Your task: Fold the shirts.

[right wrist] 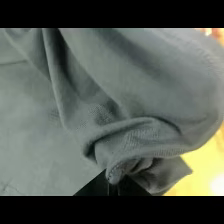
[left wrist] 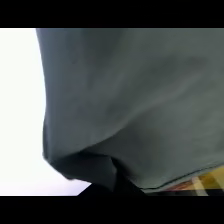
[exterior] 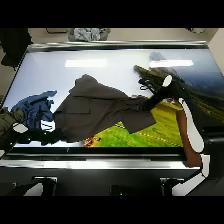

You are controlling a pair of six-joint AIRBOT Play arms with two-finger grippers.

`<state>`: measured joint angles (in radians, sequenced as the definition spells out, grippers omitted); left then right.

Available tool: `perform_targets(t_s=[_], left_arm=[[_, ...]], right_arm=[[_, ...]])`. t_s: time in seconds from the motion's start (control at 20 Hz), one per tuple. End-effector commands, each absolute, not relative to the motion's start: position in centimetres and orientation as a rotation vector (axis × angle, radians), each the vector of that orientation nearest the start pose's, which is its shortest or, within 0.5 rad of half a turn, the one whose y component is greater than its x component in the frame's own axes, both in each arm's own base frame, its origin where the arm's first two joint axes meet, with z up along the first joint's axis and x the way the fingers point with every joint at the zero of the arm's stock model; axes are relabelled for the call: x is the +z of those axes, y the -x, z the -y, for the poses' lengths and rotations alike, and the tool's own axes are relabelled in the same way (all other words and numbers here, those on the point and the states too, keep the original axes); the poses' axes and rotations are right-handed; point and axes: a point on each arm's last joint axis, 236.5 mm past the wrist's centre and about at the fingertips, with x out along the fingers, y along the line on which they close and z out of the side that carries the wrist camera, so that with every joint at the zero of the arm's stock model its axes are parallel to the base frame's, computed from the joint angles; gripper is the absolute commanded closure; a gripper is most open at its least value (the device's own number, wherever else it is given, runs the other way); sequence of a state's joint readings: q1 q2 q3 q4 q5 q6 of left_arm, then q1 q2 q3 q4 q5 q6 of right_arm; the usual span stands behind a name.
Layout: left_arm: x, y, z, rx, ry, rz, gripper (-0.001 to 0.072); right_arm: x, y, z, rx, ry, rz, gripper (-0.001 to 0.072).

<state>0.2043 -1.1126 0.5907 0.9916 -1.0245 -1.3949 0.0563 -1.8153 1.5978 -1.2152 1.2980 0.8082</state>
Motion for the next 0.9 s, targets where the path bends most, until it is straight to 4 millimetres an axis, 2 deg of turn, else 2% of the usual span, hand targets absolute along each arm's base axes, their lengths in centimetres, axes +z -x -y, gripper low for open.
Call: perform_targets(t_s=[0.0,0.05,0.1,0.15,0.2,0.25,0.3,0.35,0.4,0.45,0.5,0.6,0.7,0.85], left_arm=[[-0.4,-33.5,4.5,-0.213,0.480,-1.153,0.0681],[5.7,-36.5,3.8,-0.247,0.383,-0.985,0.0681],[12.6,-38.6,3.2,-0.254,0.306,-0.814,0.0681],[21.1,-39.8,2.5,-0.246,0.232,-0.621,0.0681],[29.3,-39.5,2.3,-0.239,0.164,-0.436,0.0681],[38.0,-37.7,2.3,-0.226,0.093,-0.240,0.0681],[45.4,-34.7,2.3,-0.199,0.020,-0.065,0.0681],[50.8,-31.4,2.4,-0.172,-0.030,0.063,0.0681],[54.9,-28.1,2.5,-0.148,-0.034,0.167,0.0681],[57.4,-25.4,2.9,-0.147,-0.010,0.237,0.0681],[58.7,-23.6,3.3,-0.155,0.019,0.277,0.0680],[59.2,-21.5,4.0,-0.173,0.058,0.295,0.0680],[58.4,-21.0,4.3,-0.179,0.049,0.265,0.0680],[55.7,-22.5,4.4,-0.189,0.050,0.157,0.0680]], right_arm=[[-1.0,-48.1,-11.0,0.746,0.352,-1.160,0.0669],[4.4,-49.4,-11.0,0.713,0.384,-1.034,0.0669],[10.9,-50.4,-11.0,0.668,0.419,-0.885,0.0669],[19.0,-50.6,-10.2,0.581,0.468,-0.702,0.0668],[27.7,-49.8,-8.2,0.443,0.525,-0.514,0.0667],[35.4,-47.5,-5.8,0.296,0.562,-0.358,0.0667],[42.7,-43.5,-3.3,0.147,0.564,-0.207,0.0667],[47.9,-39.1,-1.7,0.053,0.549,-0.083,0.0668],[51.7,-34.4,-0.9,0.006,0.529,0.018,0.0668],[54.0,-30.6,-0.7,-0.011,0.509,0.084,0.0669],[55.2,-27.5,-0.5,-0.019,0.492,0.120,0.0669],[55.9,-23.4,0.1,-0.041,0.481,0.140,0.0669],[56.0,-21.1,1.3,-0.087,0.496,0.135,0.0668],[54.8,-20.1,2.7,-0.129,0.506,0.075,0.0668]])
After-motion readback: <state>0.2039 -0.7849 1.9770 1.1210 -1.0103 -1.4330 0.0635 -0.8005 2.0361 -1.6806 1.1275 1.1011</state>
